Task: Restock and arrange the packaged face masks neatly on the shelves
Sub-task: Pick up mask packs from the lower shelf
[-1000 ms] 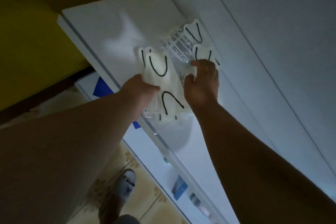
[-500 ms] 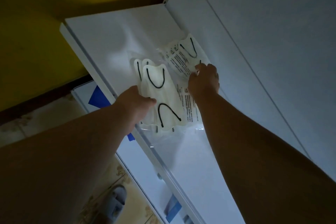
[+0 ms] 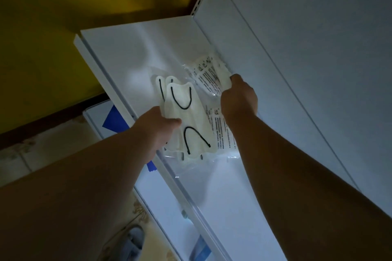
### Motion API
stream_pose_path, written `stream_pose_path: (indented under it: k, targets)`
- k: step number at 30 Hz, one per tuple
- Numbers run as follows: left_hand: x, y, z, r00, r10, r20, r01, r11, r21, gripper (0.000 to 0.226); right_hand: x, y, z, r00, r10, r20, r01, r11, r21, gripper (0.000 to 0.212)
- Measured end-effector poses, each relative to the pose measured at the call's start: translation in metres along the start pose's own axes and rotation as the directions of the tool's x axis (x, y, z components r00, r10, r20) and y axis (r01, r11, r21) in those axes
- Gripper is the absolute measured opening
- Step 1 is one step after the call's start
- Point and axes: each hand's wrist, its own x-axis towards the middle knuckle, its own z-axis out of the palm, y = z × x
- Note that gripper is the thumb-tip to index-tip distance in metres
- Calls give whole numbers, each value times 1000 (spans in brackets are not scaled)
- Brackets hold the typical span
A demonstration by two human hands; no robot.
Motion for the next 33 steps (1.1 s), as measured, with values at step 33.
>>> stream_pose_path:
  k: [33]
  targets:
    - [-126, -95, -126, 903, 3, 429, -71, 987, 143, 28, -356, -115, 0, 756, 345, 556, -602, 33, 798, 62]
